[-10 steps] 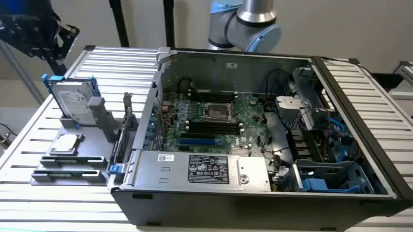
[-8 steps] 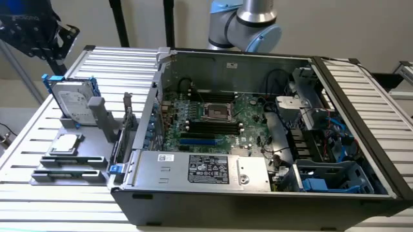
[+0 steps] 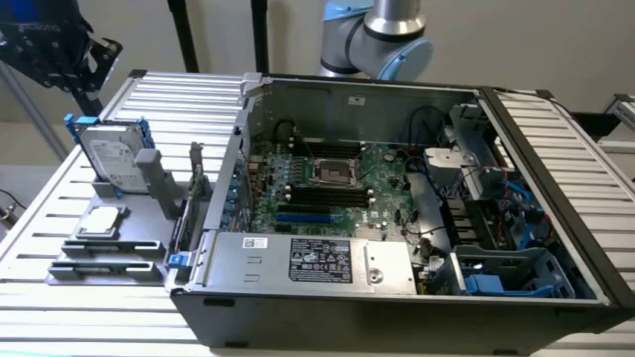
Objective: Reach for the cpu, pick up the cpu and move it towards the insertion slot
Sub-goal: 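Pick up the cpu and move it towards the insertion slot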
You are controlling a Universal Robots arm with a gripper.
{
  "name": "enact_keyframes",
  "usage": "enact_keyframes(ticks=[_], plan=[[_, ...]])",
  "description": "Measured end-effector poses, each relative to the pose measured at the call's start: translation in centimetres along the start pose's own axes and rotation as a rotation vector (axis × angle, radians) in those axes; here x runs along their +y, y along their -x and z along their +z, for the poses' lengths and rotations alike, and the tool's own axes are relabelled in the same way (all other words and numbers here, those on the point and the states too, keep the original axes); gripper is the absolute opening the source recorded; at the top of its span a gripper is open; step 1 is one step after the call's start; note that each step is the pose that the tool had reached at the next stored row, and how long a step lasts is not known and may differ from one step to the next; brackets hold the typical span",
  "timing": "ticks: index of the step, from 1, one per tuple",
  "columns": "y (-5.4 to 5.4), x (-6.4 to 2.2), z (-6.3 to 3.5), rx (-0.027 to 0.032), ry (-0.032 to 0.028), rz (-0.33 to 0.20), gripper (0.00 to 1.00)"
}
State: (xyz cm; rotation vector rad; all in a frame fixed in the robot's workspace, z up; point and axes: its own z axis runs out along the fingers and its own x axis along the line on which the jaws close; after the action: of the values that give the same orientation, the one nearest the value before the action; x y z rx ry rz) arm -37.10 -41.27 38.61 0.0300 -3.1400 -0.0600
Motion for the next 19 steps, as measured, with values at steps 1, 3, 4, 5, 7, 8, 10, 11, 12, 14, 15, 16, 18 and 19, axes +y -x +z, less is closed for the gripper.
enact_keyframes(ticks=[1, 3, 4, 5, 7, 8, 10, 11, 12, 14, 15, 16, 18, 19], plan=[[0.0, 0.00, 0.00, 0.0000, 0.0000, 0.000, 0.11], [0.0, 0.00, 0.00, 0.0000, 0.0000, 0.000, 0.11], [-0.1, 0.00, 0.00, 0.0001, -0.0001, 0.000, 0.11], [-0.2, 0.00, 0.02, 0.0001, -0.0001, 0.000, 0.11], [-0.8, 0.01, 0.09, 0.0000, -0.0001, 0.000, 0.11], [-1.3, 0.02, 0.15, 0.0000, -0.0001, 0.000, 0.11], [-2.2, 0.03, 0.30, -0.0001, 0.0000, 0.000, 0.11], [-2.7, 0.04, 0.37, 0.0002, -0.0001, 0.000, 0.11], [-3.1, 0.04, 0.46, 0.0002, 0.0000, 0.000, 0.11], [-4.0, 0.05, 0.66, 0.0004, 0.0000, 0.000, 0.11], [-4.5, 0.06, 0.76, 0.0008, 0.0000, 0.000, 0.11], [-4.9, 0.06, 0.87, 0.0012, 0.0000, 0.000, 0.11], [-5.8, 0.07, 1.07, 0.0022, 0.0001, 0.000, 0.11], [-6.3, 0.08, 1.15, 0.0032, 0.0000, 0.000, 0.11]])
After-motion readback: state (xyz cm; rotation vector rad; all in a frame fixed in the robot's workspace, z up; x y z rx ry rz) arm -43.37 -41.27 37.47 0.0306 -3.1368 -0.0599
